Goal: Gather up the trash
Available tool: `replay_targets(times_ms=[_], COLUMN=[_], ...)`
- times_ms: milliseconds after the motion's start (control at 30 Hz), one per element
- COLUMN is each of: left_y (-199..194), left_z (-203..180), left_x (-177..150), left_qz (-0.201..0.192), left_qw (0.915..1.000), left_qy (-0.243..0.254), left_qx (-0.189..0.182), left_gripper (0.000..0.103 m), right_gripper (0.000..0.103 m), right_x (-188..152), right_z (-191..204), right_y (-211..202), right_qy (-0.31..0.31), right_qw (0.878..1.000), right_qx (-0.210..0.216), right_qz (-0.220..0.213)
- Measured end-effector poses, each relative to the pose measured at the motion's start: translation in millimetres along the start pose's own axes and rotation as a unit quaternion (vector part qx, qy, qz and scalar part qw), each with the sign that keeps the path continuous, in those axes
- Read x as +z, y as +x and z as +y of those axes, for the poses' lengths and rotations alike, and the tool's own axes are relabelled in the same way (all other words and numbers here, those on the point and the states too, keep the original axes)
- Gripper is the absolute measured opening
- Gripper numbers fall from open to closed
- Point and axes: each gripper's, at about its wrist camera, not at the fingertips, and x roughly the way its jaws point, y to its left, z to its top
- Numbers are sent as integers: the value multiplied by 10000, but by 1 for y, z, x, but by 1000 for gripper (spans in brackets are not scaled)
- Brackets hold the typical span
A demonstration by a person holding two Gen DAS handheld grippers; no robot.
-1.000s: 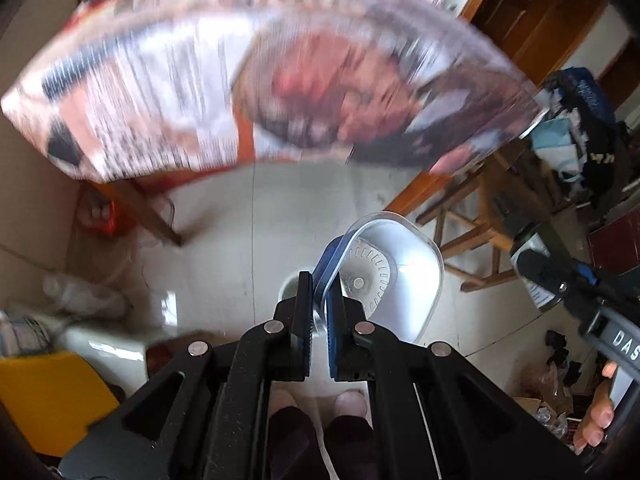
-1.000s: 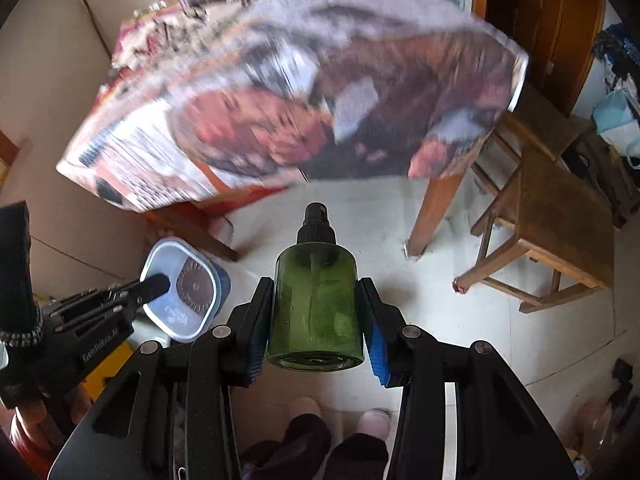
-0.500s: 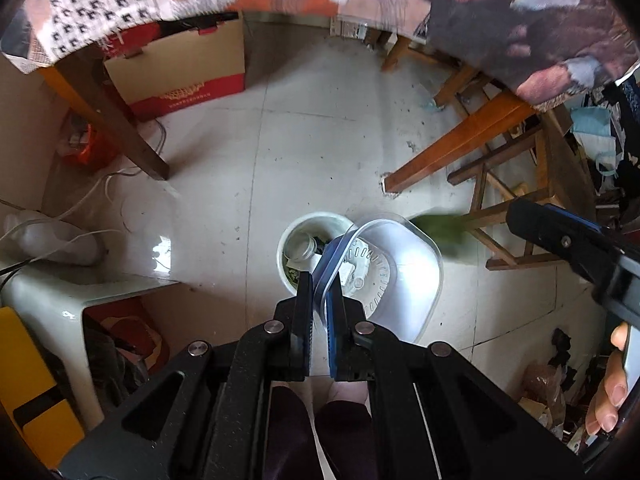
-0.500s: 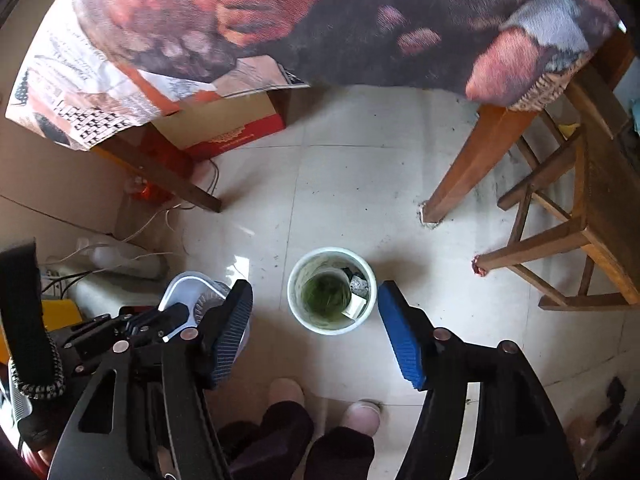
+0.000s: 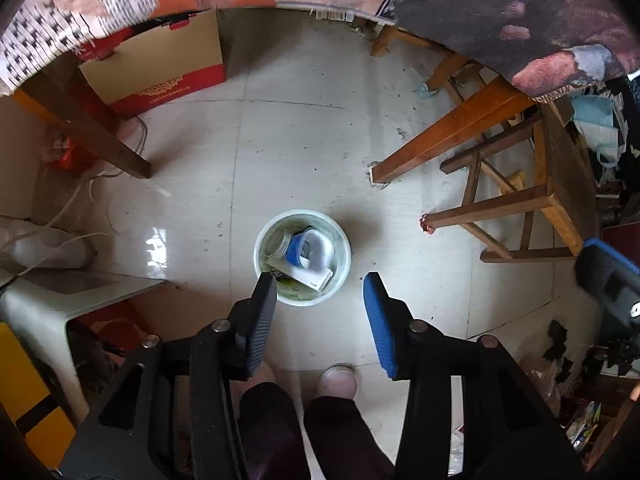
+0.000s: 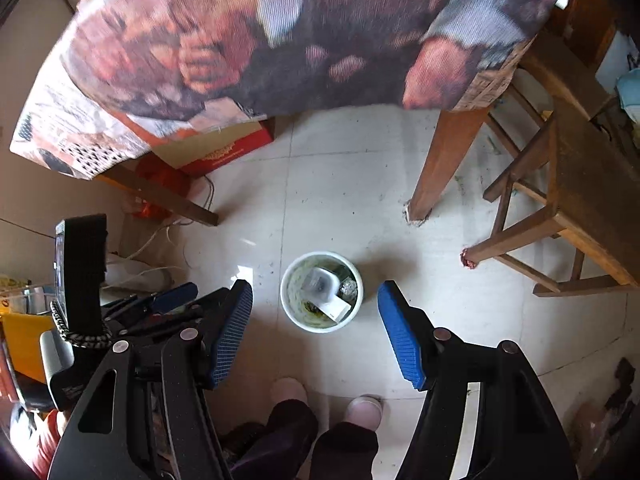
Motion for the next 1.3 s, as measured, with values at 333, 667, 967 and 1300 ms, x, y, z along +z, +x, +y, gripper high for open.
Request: replay_targets(times_ms=[333,667,967,1300], left_y=[-142,-341,-484,-570], left_z=[-27,-58,-74,-69], left_x=[-23,-85,-153,-249], left_qz=[-687,-2176,-3482,-4378], left_qw=[9975,9760,9356,8923], left_qy=[46,-101,587,1089], left_qx=[174,-17,-52,-143], left_gripper=[44,46,54,83], right_gripper=[62,62,62,77], right_x=[-1,-32,-89,-167], right_z=[17,41,76,113], right_y=[-110,-268,-403,-470], right_qy=[-257,-660,-840,-1008], right_qw=[9979,9841,9471,9124], right_qx=[201,254,393,374], right_qz=[-553,-1630,-3073,-3949])
